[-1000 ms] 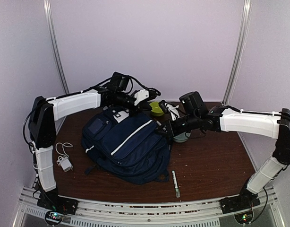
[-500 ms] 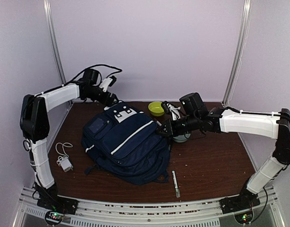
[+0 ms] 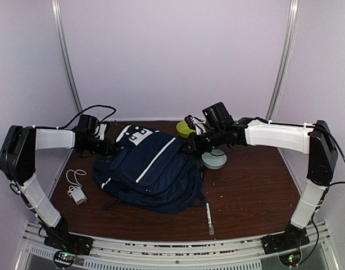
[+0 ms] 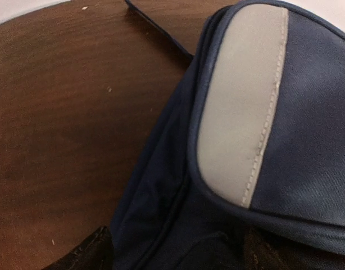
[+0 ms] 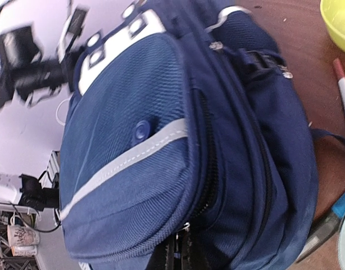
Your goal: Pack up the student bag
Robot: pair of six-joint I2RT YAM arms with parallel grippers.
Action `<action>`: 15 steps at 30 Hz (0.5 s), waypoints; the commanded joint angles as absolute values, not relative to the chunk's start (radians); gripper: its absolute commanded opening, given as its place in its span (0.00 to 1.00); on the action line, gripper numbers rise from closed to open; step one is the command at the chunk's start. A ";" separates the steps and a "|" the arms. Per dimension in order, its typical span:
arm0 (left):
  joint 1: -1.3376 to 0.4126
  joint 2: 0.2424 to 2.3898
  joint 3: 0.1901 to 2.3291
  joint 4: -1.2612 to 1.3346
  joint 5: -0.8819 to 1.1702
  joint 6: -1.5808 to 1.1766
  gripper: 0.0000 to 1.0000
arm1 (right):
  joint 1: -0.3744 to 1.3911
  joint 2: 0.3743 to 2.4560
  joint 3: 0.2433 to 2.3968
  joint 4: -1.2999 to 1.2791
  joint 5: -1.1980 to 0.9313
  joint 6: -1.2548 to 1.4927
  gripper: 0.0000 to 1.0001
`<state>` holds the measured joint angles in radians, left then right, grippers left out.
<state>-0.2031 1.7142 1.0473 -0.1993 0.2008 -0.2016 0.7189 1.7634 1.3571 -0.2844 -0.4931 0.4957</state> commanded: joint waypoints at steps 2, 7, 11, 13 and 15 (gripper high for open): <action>-0.317 1.497 0.753 -0.119 0.206 -0.382 0.81 | 0.685 1.890 1.571 -0.250 -0.469 0.444 0.00; -0.484 1.355 0.688 -0.133 0.092 -0.420 0.80 | 0.684 1.921 1.662 -0.271 -0.533 0.403 0.00; -0.595 1.240 0.727 -0.210 0.025 -0.404 0.77 | 0.684 1.903 1.733 -0.329 -0.558 0.324 0.00; -0.663 1.173 0.774 -0.289 -0.037 -0.357 0.77 | 0.685 1.898 1.773 -0.370 -0.582 0.266 0.00; -0.749 1.106 0.838 -0.364 -0.103 -0.275 0.76 | 0.685 1.886 1.780 -0.386 -0.607 0.216 0.00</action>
<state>-0.5758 1.2110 0.7219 -0.2577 -0.1261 -0.3840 0.6548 1.9282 1.6848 -0.4637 -0.4805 0.3305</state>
